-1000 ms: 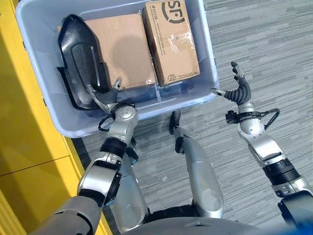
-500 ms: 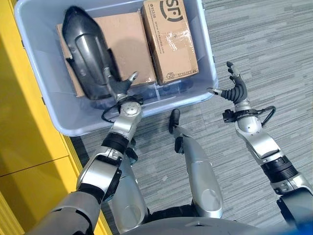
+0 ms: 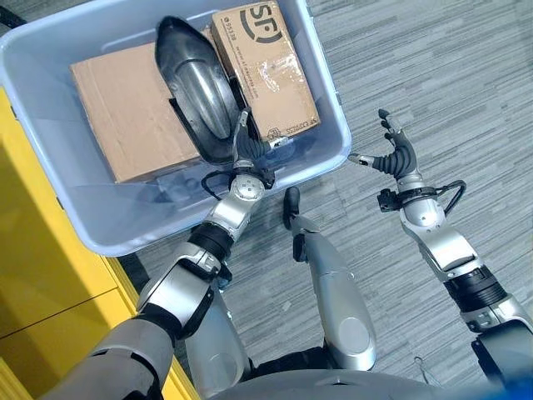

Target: Move parts from the plastic box to the shelf.

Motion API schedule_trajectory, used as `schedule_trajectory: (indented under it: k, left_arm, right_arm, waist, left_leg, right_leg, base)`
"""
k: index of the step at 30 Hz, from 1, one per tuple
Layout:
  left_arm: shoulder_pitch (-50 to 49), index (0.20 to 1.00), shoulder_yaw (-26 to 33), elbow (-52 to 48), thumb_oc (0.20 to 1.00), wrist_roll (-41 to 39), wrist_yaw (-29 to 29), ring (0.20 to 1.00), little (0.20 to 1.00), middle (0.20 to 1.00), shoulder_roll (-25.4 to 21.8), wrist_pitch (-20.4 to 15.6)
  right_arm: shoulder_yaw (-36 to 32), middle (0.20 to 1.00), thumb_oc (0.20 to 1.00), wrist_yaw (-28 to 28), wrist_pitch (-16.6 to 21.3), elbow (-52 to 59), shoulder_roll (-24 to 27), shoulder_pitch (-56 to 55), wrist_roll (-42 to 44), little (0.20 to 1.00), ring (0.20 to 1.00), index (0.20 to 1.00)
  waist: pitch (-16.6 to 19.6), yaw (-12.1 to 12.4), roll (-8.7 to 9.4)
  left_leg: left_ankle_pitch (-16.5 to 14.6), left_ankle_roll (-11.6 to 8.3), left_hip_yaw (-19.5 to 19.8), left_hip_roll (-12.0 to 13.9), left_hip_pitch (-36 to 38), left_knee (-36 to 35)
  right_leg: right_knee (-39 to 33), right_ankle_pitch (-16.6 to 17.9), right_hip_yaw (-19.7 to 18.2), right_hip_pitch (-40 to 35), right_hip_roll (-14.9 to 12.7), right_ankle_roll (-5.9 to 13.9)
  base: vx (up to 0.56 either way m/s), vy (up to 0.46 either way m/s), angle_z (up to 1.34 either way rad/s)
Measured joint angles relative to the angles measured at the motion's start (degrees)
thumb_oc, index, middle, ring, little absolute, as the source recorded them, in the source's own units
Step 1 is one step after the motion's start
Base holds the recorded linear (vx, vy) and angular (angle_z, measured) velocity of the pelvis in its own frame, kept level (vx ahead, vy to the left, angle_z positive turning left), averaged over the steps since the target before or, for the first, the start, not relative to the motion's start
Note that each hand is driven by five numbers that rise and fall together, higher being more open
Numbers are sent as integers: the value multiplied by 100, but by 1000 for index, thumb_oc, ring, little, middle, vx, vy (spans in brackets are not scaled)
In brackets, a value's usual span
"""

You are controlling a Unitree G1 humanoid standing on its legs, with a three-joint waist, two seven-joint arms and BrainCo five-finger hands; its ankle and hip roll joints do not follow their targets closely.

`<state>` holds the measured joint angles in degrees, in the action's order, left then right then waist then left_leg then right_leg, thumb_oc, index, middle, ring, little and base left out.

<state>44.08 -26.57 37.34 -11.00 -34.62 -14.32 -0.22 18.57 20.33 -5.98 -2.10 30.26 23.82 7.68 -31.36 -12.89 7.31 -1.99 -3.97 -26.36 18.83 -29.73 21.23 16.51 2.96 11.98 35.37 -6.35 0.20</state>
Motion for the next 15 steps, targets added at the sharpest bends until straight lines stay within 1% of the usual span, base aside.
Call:
schedule_trajectory:
  k: [2, 3, 6, 8, 11, 13, 15]
  left_arm:
    - [-55, 1000, -35, 1, 1000, 369, -312, 1000, 1000, 1000, -58, 16]
    - [-83, 1000, -33, -3, 1000, 594, -602, 1000, 1000, 1000, -141, 18]
    - [-104, 1000, 48, -14, 1000, 828, -1345, 1000, 1000, 1000, -232, -65]
    - [-236, 1000, 466, -193, 1000, 1081, -2028, 1000, 1000, 1000, -256, -392]
    - [-541, 1000, 888, -651, 1000, 1574, -2614, 1000, 1000, 1000, -277, -805]
    - [-647, 1000, 906, -819, 1000, 2005, -2967, 1000, 1000, 1000, -329, -924]
    - [-706, 1000, 914, -1020, 1000, 2491, -3442, 1000, 1000, 1000, -500, -1022]
  right_arm:
    - [0, 1000, 1000, 0, 18, 0, 0, -18, 0, 1000, 1000, 1000]
    - [0, 1000, 1000, 0, 19, 0, 0, -54, 0, 1000, 1000, 1000]
    - [6, 1000, 1000, 7, 24, -2, 0, -185, 1, 1000, 1000, 1000]
    - [7, 1000, 1000, 23, 94, 3, -5, -352, -1, 1000, 1000, 1000]
    - [5, 1000, 1000, 134, 183, -6, -51, -573, -2, 1000, 1000, 1000]
    - [12, 1000, 1000, 161, 205, -11, -56, -669, -2, 1000, 1000, 1000]
    - [9, 1000, 1000, 251, 277, -11, -52, -592, -2, 1000, 1000, 1000]
  waist:
    - [0, 1, 0]
    - [0, 32, 0]
    - [0, 91, -1]
    - [0, 136, -1]
    - [-1, 302, -3]
    - [-1, 410, -3]
    - [-1, 469, -2]
  left_leg:
    - [20, -3, -1, 1, 2, -9]
    - [41, -10, 0, 1, 18, -19]
    - [96, -25, -1, -4, 73, -87]
    - [137, -37, 23, -7, 91, -136]
    - [232, -58, 54, -34, 200, -278]
    - [287, -74, 158, -51, 267, -356]
    - [317, -78, 183, -96, 287, -412]
  right_leg:
    - [-9, 0, 0, 1, 8, 1]
    - [-1, 0, 2, 0, 11, -1]
    - [33, 2, 4, -9, 19, -4]
    - [37, -2, 27, -21, 27, -13]
    - [45, -7, 86, -100, 21, -67]
    - [36, -38, 161, -208, 23, -75]
    - [21, -87, 161, -239, 2, -16]
  base:
    - [5, -41, -3]
    - [8, -52, -2]
    - [10, -58, 1]
    - [-2, -91, 5]
    - [-4, -78, 9]
    - [0, -41, 21]
    - [-73, -65, 13]
